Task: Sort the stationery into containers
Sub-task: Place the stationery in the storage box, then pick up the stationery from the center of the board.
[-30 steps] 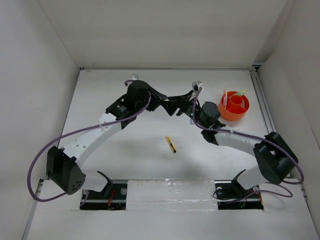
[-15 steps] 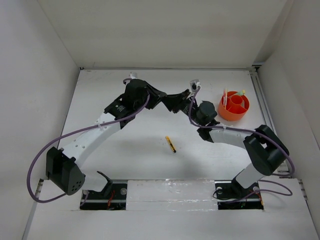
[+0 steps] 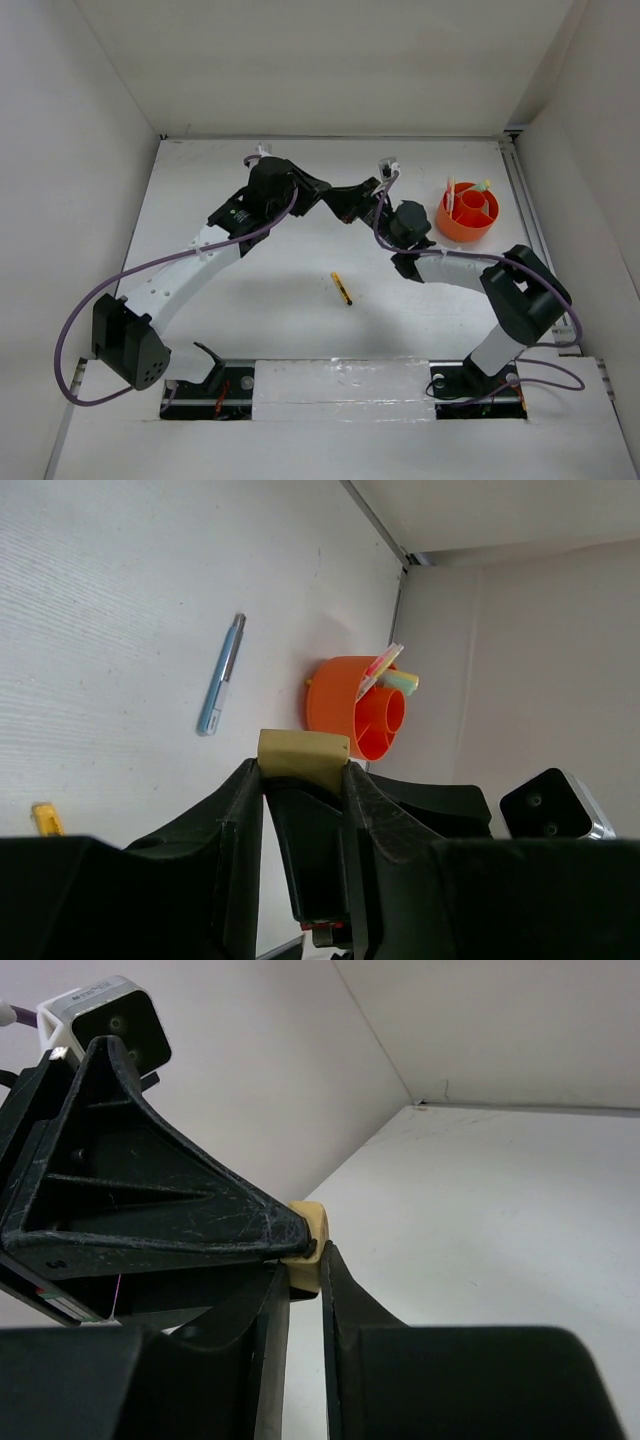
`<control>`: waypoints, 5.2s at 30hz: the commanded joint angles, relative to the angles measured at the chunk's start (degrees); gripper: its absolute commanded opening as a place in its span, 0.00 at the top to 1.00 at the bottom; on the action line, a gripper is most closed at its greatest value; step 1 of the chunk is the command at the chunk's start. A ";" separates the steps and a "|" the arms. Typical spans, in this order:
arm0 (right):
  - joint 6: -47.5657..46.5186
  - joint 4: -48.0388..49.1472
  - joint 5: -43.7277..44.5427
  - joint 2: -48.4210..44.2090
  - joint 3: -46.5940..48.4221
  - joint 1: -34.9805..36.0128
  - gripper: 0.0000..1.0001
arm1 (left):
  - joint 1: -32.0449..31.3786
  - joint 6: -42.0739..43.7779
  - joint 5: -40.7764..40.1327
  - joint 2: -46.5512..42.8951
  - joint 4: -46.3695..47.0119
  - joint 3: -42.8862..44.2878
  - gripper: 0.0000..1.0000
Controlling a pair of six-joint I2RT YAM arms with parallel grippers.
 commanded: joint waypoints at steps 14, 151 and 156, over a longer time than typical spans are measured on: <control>2.37 -40.23 17.44 -18.48 -0.58 -6.41 1.00 | -1.41 8.51 -9.23 0.43 -9.74 11.68 0.01; -12.97 -65.33 -16.70 -35.90 0.39 -34.81 0.19 | -21.37 -18.56 -9.08 40.16 -39.11 8.19 0.56; -11.84 -64.01 -20.67 -34.85 -0.66 -36.75 0.19 | -20.22 -18.03 -7.94 41.31 -36.82 5.81 0.75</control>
